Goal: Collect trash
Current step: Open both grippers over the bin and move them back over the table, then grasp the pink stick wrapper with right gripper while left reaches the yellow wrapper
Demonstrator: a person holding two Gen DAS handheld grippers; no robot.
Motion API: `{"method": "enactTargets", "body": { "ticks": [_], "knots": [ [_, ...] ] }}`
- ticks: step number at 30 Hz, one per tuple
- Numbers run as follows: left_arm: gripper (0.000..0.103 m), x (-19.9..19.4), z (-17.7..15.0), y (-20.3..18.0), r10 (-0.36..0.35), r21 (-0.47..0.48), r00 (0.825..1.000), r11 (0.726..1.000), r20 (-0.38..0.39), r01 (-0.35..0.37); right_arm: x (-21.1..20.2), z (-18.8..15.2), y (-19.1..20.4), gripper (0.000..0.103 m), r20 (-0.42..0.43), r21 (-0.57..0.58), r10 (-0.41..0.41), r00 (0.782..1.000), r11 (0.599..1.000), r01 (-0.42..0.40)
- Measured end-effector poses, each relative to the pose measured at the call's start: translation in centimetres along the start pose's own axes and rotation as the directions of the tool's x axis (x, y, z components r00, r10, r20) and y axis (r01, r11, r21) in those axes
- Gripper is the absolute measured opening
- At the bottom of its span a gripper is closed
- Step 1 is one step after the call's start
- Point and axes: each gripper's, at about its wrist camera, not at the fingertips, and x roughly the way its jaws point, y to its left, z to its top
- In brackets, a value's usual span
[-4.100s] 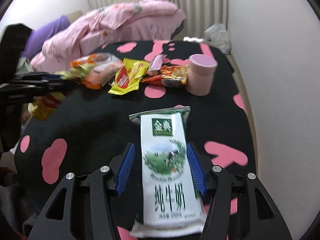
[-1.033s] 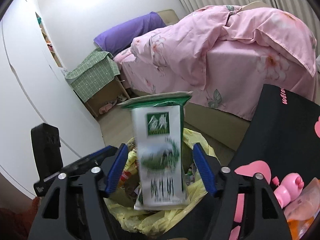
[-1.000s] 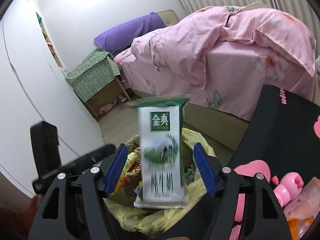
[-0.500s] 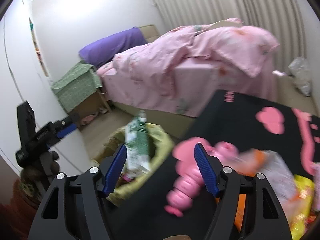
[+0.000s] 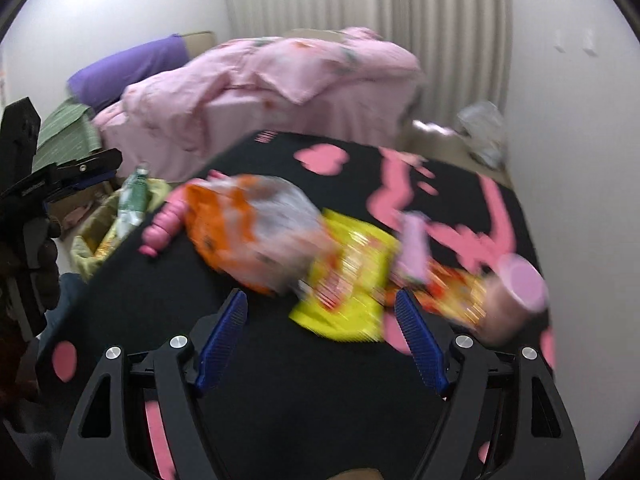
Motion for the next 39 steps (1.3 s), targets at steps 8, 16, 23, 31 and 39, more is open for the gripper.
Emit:
{"method": "enactTargets", "body": {
  "ticks": [8, 16, 23, 31, 39],
  "knots": [
    [0.080, 5.9, -1.1, -8.1, -0.109, 0.136, 0.984, 0.982, -0.144, 0.129, -0.9, -2.8, -4.0, 0.073, 0.016, 0.037, -0.140, 0.990, 0.990, 0.139],
    [0.080, 5.5, -3.0, -7.7, -0.052, 0.132, 0.979, 0.988, -0.197, 0.079, 2.2, -0.6, -4.0, 0.073, 0.038, 0.047, -0.070, 0.997, 0.997, 0.069],
    [0.080, 3.3, -3.6, -5.2, -0.043, 0.061, 0.981, 0.997, -0.190, 0.056, 8.6, 4.3, -3.4, 0.058, -0.043, 0.060, -0.111, 0.993, 0.992, 0.114],
    [0.080, 1.9, -4.2, -3.4, -0.050, 0.033, 0.984, 0.998, -0.172, 0.056, 11.1, 3.7, -1.9, 0.018, -0.140, 0.063, -0.027, 0.990, 0.997, 0.036],
    [0.080, 2.4, -4.9, -2.8, -0.076, -0.012, 0.977, 0.997, -0.197, 0.075, 6.3, -0.1, -0.3, 0.012, -0.118, 0.071, 0.066, 0.991, 0.996, -0.058]
  ]
}}
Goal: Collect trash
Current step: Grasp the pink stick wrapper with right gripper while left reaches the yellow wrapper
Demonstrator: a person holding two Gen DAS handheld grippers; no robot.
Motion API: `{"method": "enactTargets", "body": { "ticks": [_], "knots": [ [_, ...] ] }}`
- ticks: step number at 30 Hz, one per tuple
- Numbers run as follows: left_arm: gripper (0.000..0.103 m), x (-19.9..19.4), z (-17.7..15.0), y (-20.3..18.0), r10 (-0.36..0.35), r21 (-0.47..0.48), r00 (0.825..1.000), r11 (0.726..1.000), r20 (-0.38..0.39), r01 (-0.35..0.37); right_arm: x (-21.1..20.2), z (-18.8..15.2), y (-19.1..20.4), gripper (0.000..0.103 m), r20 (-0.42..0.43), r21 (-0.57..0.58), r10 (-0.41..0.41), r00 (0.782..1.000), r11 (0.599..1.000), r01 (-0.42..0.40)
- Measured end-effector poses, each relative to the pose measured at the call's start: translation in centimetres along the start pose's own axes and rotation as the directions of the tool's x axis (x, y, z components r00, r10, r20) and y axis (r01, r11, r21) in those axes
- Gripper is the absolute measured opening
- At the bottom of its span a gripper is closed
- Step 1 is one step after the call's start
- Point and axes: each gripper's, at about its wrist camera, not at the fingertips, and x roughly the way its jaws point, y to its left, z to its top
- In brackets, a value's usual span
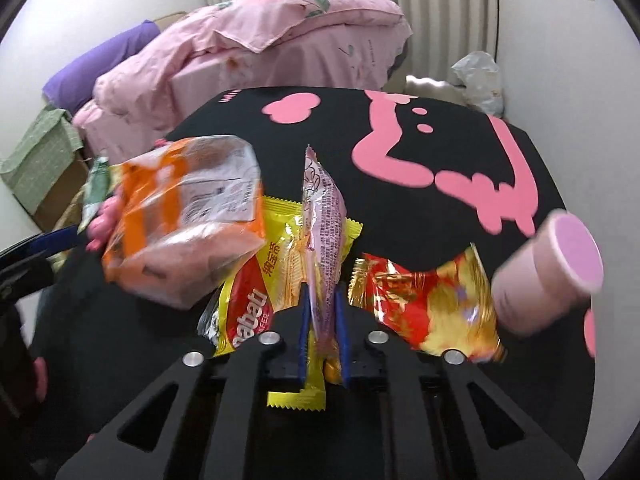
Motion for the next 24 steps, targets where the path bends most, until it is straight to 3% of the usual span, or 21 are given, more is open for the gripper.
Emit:
{"method": "enactTargets", "body": {
  "ticks": [5, 9, 12, 13, 15, 20, 22, 24],
  "knots": [
    [0.080, -0.2, 0.1, -1.4, -0.027, 0.040, 1.000, 0.999, 0.004, 0.027, -5.0, -2.5, -0.4, 0.012, 0.095, 0.017, 0.002, 0.995, 1.000, -0.004],
    [0.080, -0.2, 0.1, -3.0, -0.072, 0.079, 0.997, 0.994, -0.003, 0.072, -7.3, -4.3, -1.7, 0.012, 0.129, 0.046, -0.045, 0.991, 0.998, 0.040],
    [0.080, 0.7, -0.1, -4.5, -0.148, 0.086, 0.987, 0.984, -0.067, 0.153, -8.1, -6.2, -3.1, 0.012, 0.120, 0.090, -0.075, 0.990, 0.994, 0.064],
    [0.080, 1.5, -0.3, -5.1, -0.195, 0.064, 0.974, 0.977, -0.116, 0.204, -8.3, -6.6, -3.5, 0.012, 0.117, 0.102, -0.082, 0.990, 0.992, 0.070],
    [0.080, 3.0, -0.4, -6.0, -0.221, 0.033, 0.959, 0.973, -0.174, 0.230, -8.4, -7.8, -4.5, 0.012, 0.109, 0.132, -0.098, 0.989, 0.988, 0.083],
    [0.077, 7.0, 0.2, -8.7, -0.052, 0.102, 0.984, 0.992, -0.172, 0.070, -8.7, -9.7, -5.6, 0.012, 0.109, 0.177, -0.096, 0.989, 0.981, 0.076],
    [0.071, 8.3, 0.3, -9.3, -0.009, 0.111, 0.983, 0.993, -0.185, 0.030, -8.7, -10.0, -5.6, 0.012, 0.111, 0.180, -0.101, 0.989, 0.980, 0.080],
    [0.057, 9.5, 0.3, -9.8, 0.038, 0.122, 0.978, 0.992, -0.207, -0.013, -8.7, -10.2, -5.5, 0.012, 0.112, 0.175, -0.092, 0.989, 0.982, 0.071]
  ]
}}
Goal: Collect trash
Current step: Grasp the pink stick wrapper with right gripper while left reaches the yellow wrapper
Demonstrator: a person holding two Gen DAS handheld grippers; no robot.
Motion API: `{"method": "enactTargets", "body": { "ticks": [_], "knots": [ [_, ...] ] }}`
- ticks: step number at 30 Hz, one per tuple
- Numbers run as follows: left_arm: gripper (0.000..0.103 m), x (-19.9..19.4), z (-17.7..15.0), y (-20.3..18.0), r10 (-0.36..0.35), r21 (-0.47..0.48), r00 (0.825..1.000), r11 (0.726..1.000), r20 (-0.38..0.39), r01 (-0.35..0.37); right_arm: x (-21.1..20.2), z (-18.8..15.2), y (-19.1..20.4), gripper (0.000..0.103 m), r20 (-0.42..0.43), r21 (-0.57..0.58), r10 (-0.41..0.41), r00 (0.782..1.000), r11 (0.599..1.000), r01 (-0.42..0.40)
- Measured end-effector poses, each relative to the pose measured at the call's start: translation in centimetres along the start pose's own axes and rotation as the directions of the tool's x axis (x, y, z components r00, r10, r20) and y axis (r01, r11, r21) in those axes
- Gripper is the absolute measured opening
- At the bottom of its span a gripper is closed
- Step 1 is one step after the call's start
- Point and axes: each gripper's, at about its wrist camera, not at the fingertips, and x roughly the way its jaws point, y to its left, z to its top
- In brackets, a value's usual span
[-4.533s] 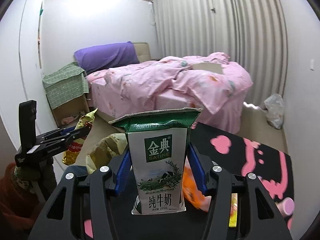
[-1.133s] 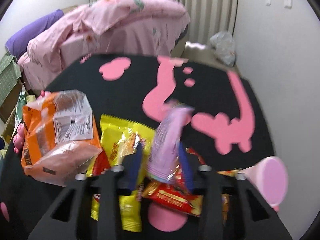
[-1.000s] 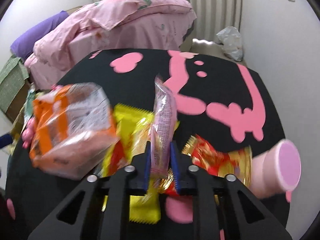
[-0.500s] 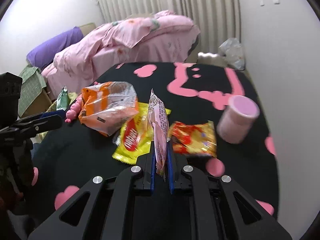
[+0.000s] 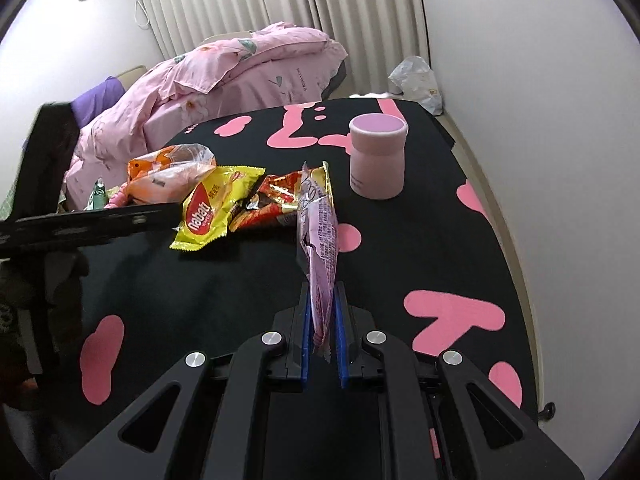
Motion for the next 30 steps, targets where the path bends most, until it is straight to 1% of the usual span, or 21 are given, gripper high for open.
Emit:
{"method": "enactTargets", "body": {
  "ticks": [1, 2, 3, 4, 6, 8, 13, 15, 16, 17, 18, 19, 20, 22, 23, 26, 27, 28, 29, 30],
  "knots": [
    [0.051, 0.5, 0.0, -0.1, 0.012, -0.005, 1.000, 1.000, -0.019, -0.012, 0.0, -0.1, 0.2, 0.012, 0.000, -0.007, 0.003, 1.000, 1.000, -0.003],
    [0.037, 0.9, -0.1, 0.1, 0.008, -0.019, 0.999, 1.000, -0.036, -0.009, 0.0, -0.2, 0.4, 0.012, 0.000, -0.018, 0.002, 1.000, 1.000, -0.002],
    [0.026, 0.9, -0.2, 0.4, 0.002, -0.032, 0.999, 0.999, -0.044, -0.003, 0.0, -0.3, 0.6, 0.012, 0.000, -0.027, 0.002, 1.000, 1.000, -0.002],
    [0.022, 0.9, -0.4, 0.6, 0.001, -0.036, 0.999, 0.999, -0.045, -0.003, -0.1, -0.4, 0.9, 0.012, 0.000, -0.040, 0.001, 1.000, 0.999, -0.001],
    [0.011, 0.3, -0.8, 1.0, 0.001, -0.028, 0.999, 1.000, -0.045, -0.002, -0.1, -0.5, 1.2, 0.012, 0.000, -0.054, 0.002, 1.000, 0.999, -0.002],
    [0.008, -0.6, -1.2, 1.7, -0.004, -0.024, 0.999, 1.000, -0.044, 0.003, 0.0, -0.5, 1.4, 0.012, -0.002, -0.060, 0.005, 1.000, 0.998, -0.005],
    [0.007, -3.6, -2.7, 3.7, -0.014, -0.048, 0.999, 0.999, -0.033, 0.013, 0.1, -0.6, 2.1, 0.012, -0.009, -0.075, 0.012, 1.000, 0.997, -0.013],
    [0.008, -4.4, -2.9, 4.5, -0.037, -0.067, 0.999, 0.997, -0.025, 0.035, 0.2, -0.6, 2.2, 0.012, -0.011, -0.076, 0.012, 1.000, 0.997, -0.013],
    [0.010, -4.5, -2.8, 4.5, -0.049, -0.073, 0.999, 0.996, -0.019, 0.048, 0.3, -0.6, 2.2, 0.012, -0.010, -0.074, 0.010, 1.000, 0.997, -0.011],
    [0.020, -4.6, -2.7, 4.5, -0.061, -0.081, 0.998, 0.995, -0.011, 0.060, 0.3, -0.5, 2.2, 0.012, -0.007, -0.071, 0.006, 1.000, 0.997, -0.007],
    [0.038, -4.6, -2.4, 4.4, -0.075, -0.087, 0.997, 0.993, -0.002, 0.075, 0.3, -0.6, 2.2, 0.012, -0.004, -0.069, 0.001, 1.000, 0.998, -0.002],
    [0.047, -4.3, -2.1, 4.0, -0.091, -0.089, 0.996, 0.992, 0.013, 0.091, 0.2, -0.5, 2.2, 0.012, 0.003, -0.065, -0.007, 1.000, 0.998, 0.007],
    [0.053, -4.0, -1.7, 3.6, -0.100, -0.083, 0.995, 0.991, 0.032, 0.102, 0.1, -0.5, 2.1, 0.012, 0.006, -0.063, -0.011, 1.000, 0.998, 0.012],
    [0.053, -2.8, -1.0, 2.6, -0.077, -0.055, 0.996, 0.995, 0.033, 0.079, -0.1, -0.6, 1.8, 0.012, 0.008, -0.051, -0.030, 1.000, 0.998, 0.031],
    [0.053, -1.8, -0.5, 2.1, -0.054, -0.047, 0.998, 0.997, 0.024, 0.055, -0.1, -0.7, 1.6, 0.012, 0.003, -0.047, -0.047, 0.999, 0.998, 0.047],
    [0.053, 0.7, 0.4, 1.3, -0.032, -0.071, 0.999, 0.997, -0.009, 0.031, 0.0, -1.0, 1.4, 0.013, -0.021, -0.060, -0.091, 0.996, 0.994, 0.090],
    [0.053, 1.1, 0.4, 1.1, -0.021, -0.073, 1.000, 0.997, -0.009, 0.020, 0.0, -1.1, 1.4, 0.015, -0.026, -0.067, -0.093, 0.995, 0.994, 0.091],
    [0.053, 1.2, 0.5, 0.7, 0.007, -0.056, 1.000, 0.998, 0.015, -0.006, -0.1, -1.2, 1.4, 0.026, -0.028, -0.074, -0.090, 0.996, 0.993, 0.088],
    [0.044, 1.5, 0.6, 0.4, 0.020, -0.040, 1.000, 0.999, 0.013, -0.020, -0.3, -1.4, 1.5, 0.033, -0.024, -0.080, -0.073, 0.997, 0.994, 0.070],
    [0.029, 1.7, 0.6, 0.1, 0.040, -0.023, 0.999, 0.999, 0.013, -0.040, -0.3, -1.5, 1.4, 0.043, -0.024, -0.080, -0.061, 0.998, 0.995, 0.059]
  ]
}}
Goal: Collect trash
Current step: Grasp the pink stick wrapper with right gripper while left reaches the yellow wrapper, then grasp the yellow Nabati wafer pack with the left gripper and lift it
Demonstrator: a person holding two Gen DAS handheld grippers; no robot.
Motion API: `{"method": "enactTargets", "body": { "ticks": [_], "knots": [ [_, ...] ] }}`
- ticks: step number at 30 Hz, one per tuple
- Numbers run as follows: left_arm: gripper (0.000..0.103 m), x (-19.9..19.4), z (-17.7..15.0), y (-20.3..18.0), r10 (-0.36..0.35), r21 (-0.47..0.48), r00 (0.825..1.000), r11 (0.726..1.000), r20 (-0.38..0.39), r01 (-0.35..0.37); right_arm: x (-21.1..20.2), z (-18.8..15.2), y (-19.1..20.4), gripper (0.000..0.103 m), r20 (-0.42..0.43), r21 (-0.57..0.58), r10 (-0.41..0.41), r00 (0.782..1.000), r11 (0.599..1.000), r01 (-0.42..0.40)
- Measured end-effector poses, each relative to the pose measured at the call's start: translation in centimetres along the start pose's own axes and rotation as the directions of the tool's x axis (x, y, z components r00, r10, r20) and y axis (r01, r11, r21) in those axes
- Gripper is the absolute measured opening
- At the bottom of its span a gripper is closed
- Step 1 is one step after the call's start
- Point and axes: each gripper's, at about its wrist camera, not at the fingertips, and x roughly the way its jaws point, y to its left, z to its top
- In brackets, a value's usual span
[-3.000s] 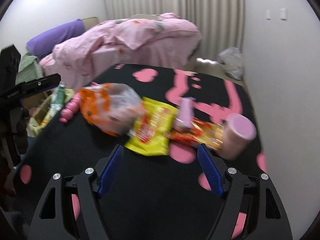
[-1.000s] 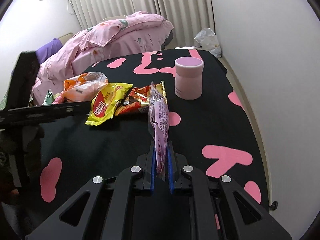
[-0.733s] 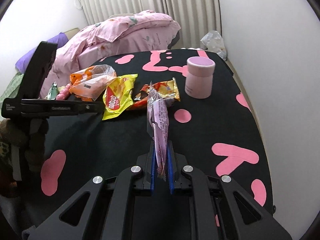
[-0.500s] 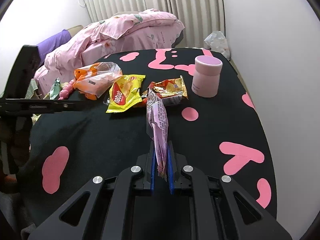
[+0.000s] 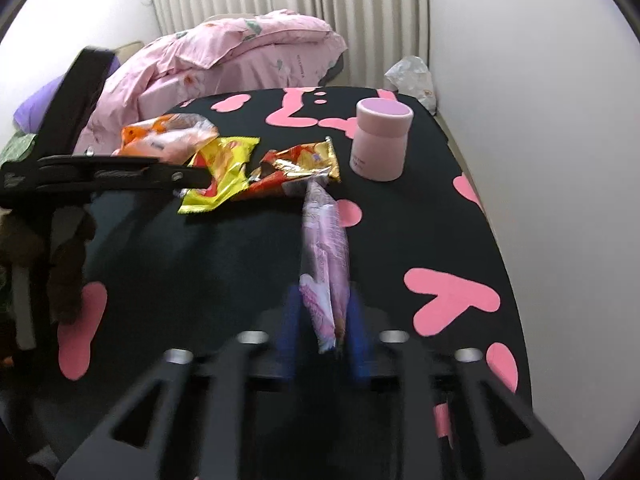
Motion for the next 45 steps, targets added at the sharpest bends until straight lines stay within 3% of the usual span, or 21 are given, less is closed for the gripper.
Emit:
{"method": "enactTargets", "body": {
  "ticks": [3, 6, 13, 17, 19, 21, 24, 27, 32, 35, 39, 45],
  "knots": [
    [0.012, 0.0, -0.3, 0.5, -0.013, 0.006, 1.000, 1.000, -0.015, 0.013, 0.2, -0.1, 0.1, 0.045, -0.012, -0.003, 0.023, 1.000, 1.000, -0.023],
    [0.008, -0.9, -0.9, 1.6, -0.029, 0.005, 0.999, 1.000, -0.033, 0.030, 0.1, 0.0, 0.5, 0.045, -0.013, -0.016, 0.030, 0.999, 0.999, -0.030],
    [0.007, -5.1, -4.2, 4.1, -0.036, 0.075, 0.995, 0.996, -0.093, 0.043, -0.9, 0.3, 0.5, 0.045, 0.014, 0.005, 0.076, 0.997, 0.997, -0.076],
    [0.007, -7.5, -5.8, 4.9, 0.038, 0.156, 0.996, 0.987, -0.084, -0.025, -1.2, 0.7, -0.2, 0.045, 0.027, 0.058, 0.070, 0.997, 0.996, -0.072],
    [0.016, -8.3, -6.1, 5.2, 0.026, 0.164, 0.997, 0.986, -0.066, -0.015, -1.2, 0.8, -0.3, 0.045, 0.028, 0.061, 0.051, 0.998, 0.997, -0.053],
    [0.054, -8.7, -6.0, 5.7, -0.042, 0.129, 0.998, 0.990, -0.057, 0.049, -1.1, 0.8, -0.3, 0.045, 0.023, 0.063, 0.057, 0.998, 0.996, -0.058],
    [0.059, -8.1, -5.5, 5.5, -0.067, 0.093, 0.996, 0.993, -0.060, 0.073, -0.9, 0.6, 0.0, 0.045, 0.011, 0.047, 0.060, 0.998, 0.997, -0.061],
    [0.060, -6.5, -4.7, 4.1, -0.027, 0.096, 0.997, 0.995, -0.071, 0.034, -0.8, 0.5, 0.4, 0.045, 0.002, 0.017, 0.042, 0.999, 0.999, -0.042],
    [0.060, -4.1, -4.3, 1.0, 0.090, 0.169, 0.990, 0.983, -0.105, -0.072, -0.8, 0.2, 0.8, 0.045, 0.000, -0.009, 0.001, 1.000, 1.000, -0.001],
    [0.059, -3.0, -4.7, -0.6, 0.159, 0.242, 0.982, 0.962, -0.104, -0.130, -0.8, 0.0, 0.6, 0.045, 0.000, -0.009, -0.009, 1.000, 1.000, 0.009],
    [0.040, -3.7, -5.1, -0.9, 0.121, 0.254, 0.989, 0.962, -0.087, -0.096, -1.0, -0.3, 0.1, 0.045, 0.012, 0.010, -0.011, 1.000, 1.000, 0.011],
    [0.030, -5.9, -5.6, -0.1, 0.016, 0.214, 0.997, 0.977, -0.076, 0.000, -1.2, -0.2, -0.3, 0.045, 0.025, 0.031, 0.010, 1.000, 0.999, -0.011]
  ]
}}
